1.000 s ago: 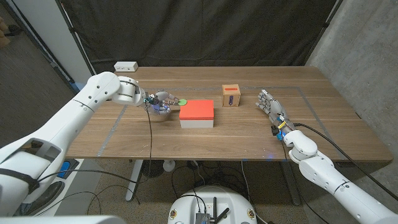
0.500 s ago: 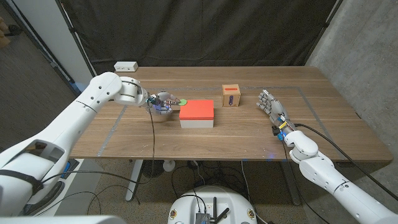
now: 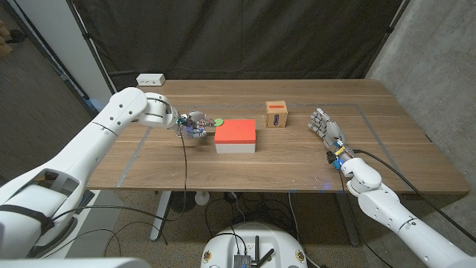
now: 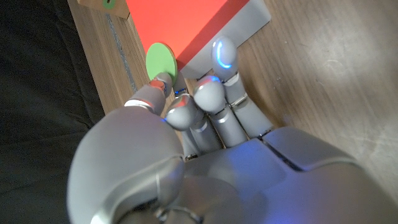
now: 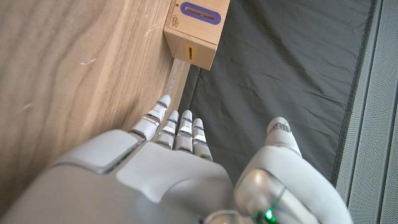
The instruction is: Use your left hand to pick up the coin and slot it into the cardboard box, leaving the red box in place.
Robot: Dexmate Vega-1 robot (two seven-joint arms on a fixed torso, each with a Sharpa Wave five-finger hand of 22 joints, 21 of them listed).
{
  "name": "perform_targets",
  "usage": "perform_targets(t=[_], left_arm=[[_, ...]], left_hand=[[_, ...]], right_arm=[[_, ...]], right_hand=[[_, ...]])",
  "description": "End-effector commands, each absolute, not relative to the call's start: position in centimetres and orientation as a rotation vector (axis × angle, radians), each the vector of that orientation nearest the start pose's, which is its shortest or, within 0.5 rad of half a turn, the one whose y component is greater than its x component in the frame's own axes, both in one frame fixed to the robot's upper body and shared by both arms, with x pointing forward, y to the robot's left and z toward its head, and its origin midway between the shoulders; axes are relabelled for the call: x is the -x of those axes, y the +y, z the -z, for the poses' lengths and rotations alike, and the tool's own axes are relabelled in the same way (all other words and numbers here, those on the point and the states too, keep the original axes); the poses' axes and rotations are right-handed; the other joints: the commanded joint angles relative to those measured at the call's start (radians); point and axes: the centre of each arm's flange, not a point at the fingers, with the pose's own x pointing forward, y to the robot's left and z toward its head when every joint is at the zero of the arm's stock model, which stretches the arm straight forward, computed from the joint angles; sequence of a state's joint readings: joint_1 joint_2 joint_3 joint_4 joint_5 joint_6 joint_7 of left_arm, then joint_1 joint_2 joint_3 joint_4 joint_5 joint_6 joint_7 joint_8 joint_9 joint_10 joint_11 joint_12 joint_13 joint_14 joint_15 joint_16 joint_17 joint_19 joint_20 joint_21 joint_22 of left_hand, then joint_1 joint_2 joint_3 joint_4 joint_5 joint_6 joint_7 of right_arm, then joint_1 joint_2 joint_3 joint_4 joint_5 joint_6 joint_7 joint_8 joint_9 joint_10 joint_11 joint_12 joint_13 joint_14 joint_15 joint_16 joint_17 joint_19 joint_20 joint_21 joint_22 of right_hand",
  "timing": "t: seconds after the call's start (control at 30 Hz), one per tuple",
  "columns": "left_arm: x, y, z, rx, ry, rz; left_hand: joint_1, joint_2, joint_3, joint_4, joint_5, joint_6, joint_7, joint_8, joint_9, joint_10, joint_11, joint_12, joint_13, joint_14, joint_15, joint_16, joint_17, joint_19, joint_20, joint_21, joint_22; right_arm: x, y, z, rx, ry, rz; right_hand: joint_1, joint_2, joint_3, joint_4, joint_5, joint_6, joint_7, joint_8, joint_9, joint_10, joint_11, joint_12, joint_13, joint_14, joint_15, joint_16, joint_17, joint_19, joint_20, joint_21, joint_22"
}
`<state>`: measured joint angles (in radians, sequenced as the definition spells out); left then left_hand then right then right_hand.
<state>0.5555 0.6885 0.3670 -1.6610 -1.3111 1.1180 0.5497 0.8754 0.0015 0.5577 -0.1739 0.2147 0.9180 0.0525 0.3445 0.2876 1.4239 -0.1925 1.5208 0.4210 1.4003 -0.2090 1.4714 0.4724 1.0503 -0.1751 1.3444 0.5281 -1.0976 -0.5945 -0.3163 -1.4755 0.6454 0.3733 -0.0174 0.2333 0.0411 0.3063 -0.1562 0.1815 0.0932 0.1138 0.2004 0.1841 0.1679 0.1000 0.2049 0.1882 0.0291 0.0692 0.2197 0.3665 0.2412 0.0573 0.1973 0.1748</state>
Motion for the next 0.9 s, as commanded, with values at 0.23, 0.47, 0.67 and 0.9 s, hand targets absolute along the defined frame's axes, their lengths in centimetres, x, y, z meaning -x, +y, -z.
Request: perform_targets(t=[0.23,0.47,0.67,0.9], left_arm=[[-61.0,25.5,-2.9,-0.044,0.344,0.122],[-60.6,25.6,-2.8,-0.028,0.331,0.128],[-60.4,26.0,-2.6,-0.005,0.316,0.134],[-60.0,26.8,-2.2,0.032,0.282,0.133]], left_hand=[[0.016,0.018,0.022,0.002,-0.001,0.036,-0.005,0.015,0.006,-0.009,0.007,0.007,-0.006,-0.001,0.000,0.006,-0.001,-0.015,-0.039,0.023,-0.010],[0.026,0.025,0.035,-0.001,0.001,0.061,-0.010,0.035,0.030,-0.008,0.013,0.011,-0.009,0.004,0.000,0.010,-0.007,-0.022,-0.038,0.040,-0.019],[0.030,0.023,0.040,-0.001,0.001,0.060,-0.010,0.034,0.035,-0.013,0.014,0.017,0.003,0.004,0.000,0.010,-0.013,-0.025,-0.038,0.051,-0.027],[0.028,0.022,0.043,0.001,0.001,0.059,-0.006,0.030,0.034,-0.013,0.015,0.016,0.001,0.006,0.000,0.015,-0.012,-0.032,-0.038,0.061,-0.035]], right_arm=[[-60.0,-31.0,10.2,-0.050,-0.591,-0.186],[-59.9,-30.9,10.2,-0.054,-0.590,-0.184],[-59.8,-30.8,9.9,-0.045,-0.594,-0.184],[-59.4,-30.7,9.3,-0.030,-0.601,-0.178]], right_hand=[[0.003,-0.003,0.003,0.005,0.001,0.010,0.004,0.000,0.001,0.008,-0.001,0.002,0.005,0.007,-0.001,0.006,-0.001,0.007,0.004,0.004,0.001],[0.003,-0.003,0.003,0.006,0.001,0.011,0.003,0.000,0.001,0.009,-0.002,0.002,0.006,0.007,0.000,0.006,-0.002,0.008,0.004,0.004,0.001],[0.003,-0.003,0.003,0.006,0.001,0.011,0.002,-0.001,0.001,0.010,-0.003,0.002,0.006,0.008,0.000,0.006,-0.002,0.008,0.004,0.003,0.001],[0.003,-0.003,0.003,0.006,0.001,0.012,0.002,-0.001,0.001,0.011,-0.001,0.002,0.006,0.007,-0.001,0.006,-0.002,0.007,0.005,0.003,0.001]])
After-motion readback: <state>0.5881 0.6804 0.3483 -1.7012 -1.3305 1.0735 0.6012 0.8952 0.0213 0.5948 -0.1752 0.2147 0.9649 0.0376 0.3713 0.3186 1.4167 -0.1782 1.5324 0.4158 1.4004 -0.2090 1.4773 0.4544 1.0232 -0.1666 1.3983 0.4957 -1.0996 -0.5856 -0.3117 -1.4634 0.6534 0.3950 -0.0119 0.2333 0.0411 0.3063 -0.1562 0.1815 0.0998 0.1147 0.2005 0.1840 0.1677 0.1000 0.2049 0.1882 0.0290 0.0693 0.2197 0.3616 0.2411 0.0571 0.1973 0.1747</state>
